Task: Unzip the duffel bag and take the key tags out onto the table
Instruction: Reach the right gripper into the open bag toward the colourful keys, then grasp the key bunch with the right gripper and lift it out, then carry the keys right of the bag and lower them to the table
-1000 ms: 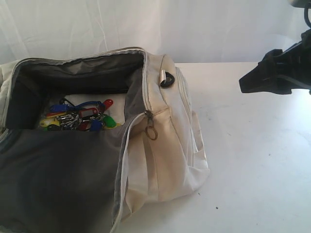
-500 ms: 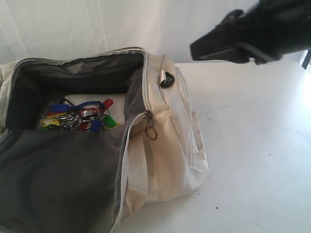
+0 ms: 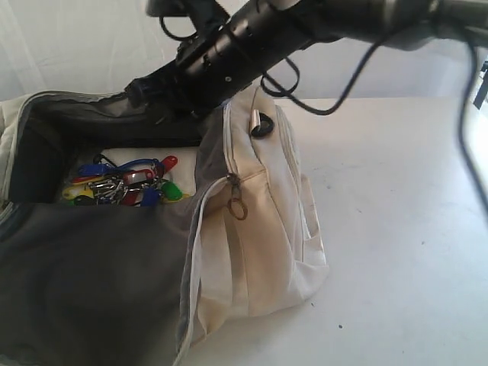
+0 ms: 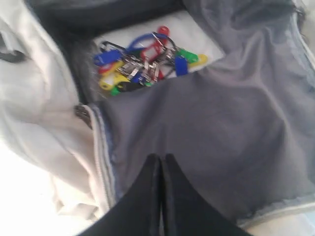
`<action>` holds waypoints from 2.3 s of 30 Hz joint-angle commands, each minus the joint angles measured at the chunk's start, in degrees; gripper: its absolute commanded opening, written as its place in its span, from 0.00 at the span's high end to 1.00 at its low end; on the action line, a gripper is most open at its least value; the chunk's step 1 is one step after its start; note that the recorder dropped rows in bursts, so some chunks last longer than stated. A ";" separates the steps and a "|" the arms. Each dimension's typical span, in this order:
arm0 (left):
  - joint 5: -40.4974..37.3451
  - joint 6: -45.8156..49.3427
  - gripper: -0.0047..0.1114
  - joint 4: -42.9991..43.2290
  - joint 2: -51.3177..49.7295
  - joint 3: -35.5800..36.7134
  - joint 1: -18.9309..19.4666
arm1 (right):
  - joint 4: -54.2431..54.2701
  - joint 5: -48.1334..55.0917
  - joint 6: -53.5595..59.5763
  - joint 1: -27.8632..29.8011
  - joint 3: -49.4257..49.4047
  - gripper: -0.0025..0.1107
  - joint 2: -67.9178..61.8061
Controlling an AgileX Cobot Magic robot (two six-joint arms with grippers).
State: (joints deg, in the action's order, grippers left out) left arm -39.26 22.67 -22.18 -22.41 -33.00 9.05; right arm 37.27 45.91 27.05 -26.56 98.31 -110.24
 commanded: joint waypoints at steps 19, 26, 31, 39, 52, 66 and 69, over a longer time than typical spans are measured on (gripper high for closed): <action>4.00 -11.28 0.96 8.51 9.79 4.22 -2.55 | 4.15 2.65 -15.93 -0.18 22.53 0.48 -29.90; 3.89 -11.28 0.96 8.51 9.79 4.22 -2.55 | 7.54 1.84 -15.95 -0.18 23.47 0.48 -32.28; 3.89 -11.28 0.96 8.51 9.79 4.22 -2.55 | 9.27 -1.54 -16.62 -0.18 23.47 0.60 -32.64; 3.99 -11.28 0.96 8.51 9.79 4.22 -2.55 | 9.27 -0.11 -14.28 -0.07 23.47 0.98 -31.34; 4.10 -11.28 0.96 8.51 9.79 4.22 -2.55 | 3.08 3.23 -10.04 -0.07 23.47 0.98 -19.30; 4.56 -11.17 0.96 8.51 9.79 4.22 -2.55 | 2.91 4.79 -6.73 1.70 23.47 0.98 -10.18; 4.56 -11.17 0.96 8.51 9.79 4.33 -2.55 | 2.44 6.32 -6.49 3.44 23.47 0.98 -7.86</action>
State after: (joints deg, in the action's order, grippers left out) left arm -35.02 12.14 -13.20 -12.94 -29.24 6.76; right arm 39.73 51.77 19.56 -25.01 121.67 -120.86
